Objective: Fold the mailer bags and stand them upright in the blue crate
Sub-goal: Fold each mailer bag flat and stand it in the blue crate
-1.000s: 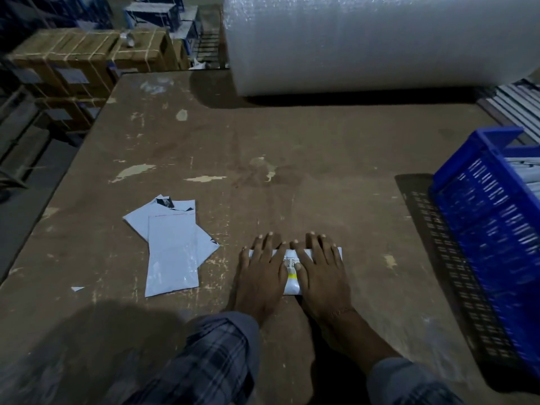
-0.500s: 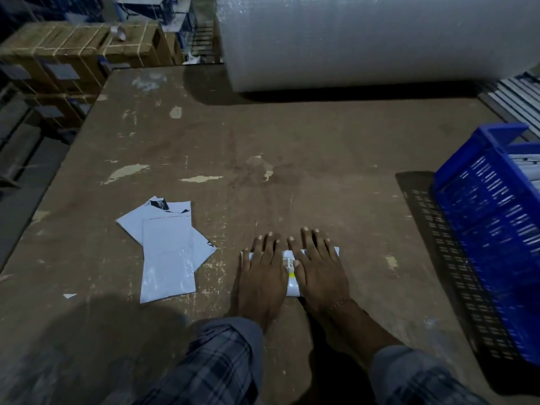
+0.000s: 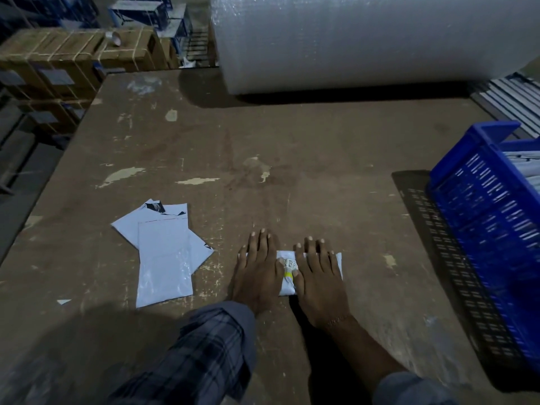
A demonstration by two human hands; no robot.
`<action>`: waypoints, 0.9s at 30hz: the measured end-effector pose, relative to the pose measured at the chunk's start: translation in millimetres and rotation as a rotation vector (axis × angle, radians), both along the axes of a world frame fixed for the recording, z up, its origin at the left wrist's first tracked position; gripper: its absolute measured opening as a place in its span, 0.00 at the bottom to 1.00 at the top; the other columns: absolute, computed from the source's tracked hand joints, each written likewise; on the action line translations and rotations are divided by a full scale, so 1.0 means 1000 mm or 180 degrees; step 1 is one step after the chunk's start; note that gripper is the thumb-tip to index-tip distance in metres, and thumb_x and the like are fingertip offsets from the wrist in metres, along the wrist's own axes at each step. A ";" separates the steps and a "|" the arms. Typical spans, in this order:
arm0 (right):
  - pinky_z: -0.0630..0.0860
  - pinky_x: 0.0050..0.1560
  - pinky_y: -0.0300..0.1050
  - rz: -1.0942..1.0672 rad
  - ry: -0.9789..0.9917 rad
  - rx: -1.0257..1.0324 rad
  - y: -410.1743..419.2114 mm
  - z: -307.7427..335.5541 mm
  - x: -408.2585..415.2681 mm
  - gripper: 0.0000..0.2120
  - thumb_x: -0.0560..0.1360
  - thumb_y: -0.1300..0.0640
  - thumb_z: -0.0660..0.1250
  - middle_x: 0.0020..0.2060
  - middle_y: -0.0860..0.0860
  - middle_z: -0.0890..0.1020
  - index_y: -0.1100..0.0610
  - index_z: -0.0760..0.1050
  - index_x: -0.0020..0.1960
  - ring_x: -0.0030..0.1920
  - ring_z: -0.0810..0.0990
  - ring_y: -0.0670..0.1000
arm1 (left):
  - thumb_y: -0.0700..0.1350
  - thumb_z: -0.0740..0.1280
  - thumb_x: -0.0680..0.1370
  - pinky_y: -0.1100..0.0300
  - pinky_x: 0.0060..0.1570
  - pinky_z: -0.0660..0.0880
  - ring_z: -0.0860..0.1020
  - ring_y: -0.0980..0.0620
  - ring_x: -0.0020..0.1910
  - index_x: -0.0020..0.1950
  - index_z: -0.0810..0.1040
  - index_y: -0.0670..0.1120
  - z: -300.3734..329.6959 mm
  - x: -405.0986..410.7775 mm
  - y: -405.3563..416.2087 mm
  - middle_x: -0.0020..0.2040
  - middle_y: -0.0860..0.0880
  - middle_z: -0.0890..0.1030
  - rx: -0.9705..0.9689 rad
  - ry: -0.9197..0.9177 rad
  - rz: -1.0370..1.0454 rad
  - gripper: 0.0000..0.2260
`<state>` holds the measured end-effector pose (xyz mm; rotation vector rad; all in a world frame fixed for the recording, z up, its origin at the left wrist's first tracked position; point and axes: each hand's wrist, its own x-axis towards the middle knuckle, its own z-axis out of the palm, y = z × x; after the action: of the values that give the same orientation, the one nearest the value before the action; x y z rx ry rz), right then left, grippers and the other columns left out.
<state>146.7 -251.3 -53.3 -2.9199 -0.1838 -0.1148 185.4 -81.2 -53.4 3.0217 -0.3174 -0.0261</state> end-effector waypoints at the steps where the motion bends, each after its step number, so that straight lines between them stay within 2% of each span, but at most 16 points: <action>1: 0.54 0.80 0.60 0.0026 -0.0013 0.0011 -0.001 -0.002 -0.008 0.27 0.86 0.48 0.48 0.82 0.57 0.60 0.57 0.62 0.82 0.82 0.57 0.62 | 0.52 0.48 0.84 0.43 0.76 0.67 0.62 0.41 0.83 0.84 0.62 0.41 0.001 -0.001 0.000 0.83 0.42 0.64 -0.0006 0.0005 -0.0059 0.29; 3: 0.47 0.81 0.57 0.0041 -0.0032 -0.0014 -0.004 -0.006 -0.018 0.27 0.86 0.48 0.47 0.83 0.55 0.57 0.55 0.59 0.83 0.83 0.54 0.60 | 0.52 0.49 0.84 0.42 0.76 0.67 0.62 0.41 0.82 0.83 0.63 0.41 0.003 -0.002 0.001 0.83 0.42 0.64 -0.0023 -0.0029 -0.0150 0.29; 7: 0.44 0.81 0.56 0.0015 -0.0056 -0.0057 -0.004 -0.008 -0.012 0.27 0.85 0.49 0.48 0.83 0.54 0.56 0.52 0.59 0.83 0.83 0.54 0.61 | 0.53 0.49 0.85 0.42 0.75 0.67 0.65 0.40 0.81 0.82 0.65 0.40 0.002 -0.005 0.004 0.82 0.41 0.66 -0.0070 -0.0124 -0.0322 0.28; 12: 0.40 0.81 0.56 0.0042 -0.0038 -0.0171 -0.004 -0.001 0.000 0.26 0.84 0.51 0.51 0.82 0.56 0.58 0.51 0.63 0.82 0.82 0.55 0.63 | 0.53 0.42 0.89 0.42 0.78 0.63 0.55 0.40 0.84 0.85 0.57 0.39 -0.008 -0.015 0.019 0.85 0.41 0.58 -0.0129 -0.0166 -0.1120 0.28; 17: 0.53 0.81 0.62 -0.0076 0.0029 -0.0030 -0.001 -0.008 -0.027 0.27 0.85 0.49 0.48 0.83 0.55 0.54 0.51 0.58 0.83 0.83 0.51 0.62 | 0.52 0.47 0.88 0.45 0.76 0.68 0.60 0.41 0.83 0.83 0.63 0.39 -0.009 -0.009 0.013 0.83 0.42 0.63 -0.0229 -0.0082 -0.0646 0.27; 20: 0.52 0.81 0.61 -0.0106 0.0080 0.0056 -0.002 -0.012 -0.044 0.27 0.85 0.49 0.48 0.84 0.52 0.52 0.50 0.56 0.84 0.84 0.47 0.58 | 0.52 0.49 0.86 0.43 0.76 0.68 0.60 0.39 0.83 0.83 0.63 0.39 -0.008 -0.011 0.007 0.83 0.41 0.63 -0.0150 -0.0068 -0.0392 0.28; 23: 0.54 0.80 0.61 -0.0097 0.0094 0.0070 -0.005 -0.010 -0.037 0.27 0.85 0.49 0.46 0.84 0.52 0.53 0.49 0.56 0.84 0.84 0.48 0.57 | 0.51 0.49 0.88 0.43 0.79 0.63 0.54 0.40 0.85 0.84 0.60 0.41 -0.009 -0.020 0.012 0.85 0.42 0.58 -0.0132 -0.0094 -0.0794 0.26; 27: 0.54 0.81 0.58 -0.0132 0.0169 0.0020 -0.006 -0.009 -0.019 0.27 0.85 0.49 0.46 0.84 0.53 0.52 0.47 0.56 0.84 0.84 0.49 0.56 | 0.49 0.46 0.89 0.45 0.78 0.66 0.61 0.40 0.83 0.82 0.65 0.42 -0.004 -0.040 0.017 0.83 0.44 0.64 -0.0289 -0.0322 -0.1159 0.25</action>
<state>127.6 -257.2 -62.5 -2.9174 -0.1141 -0.0442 145.8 -64.3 -57.8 2.8382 -0.8483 0.1099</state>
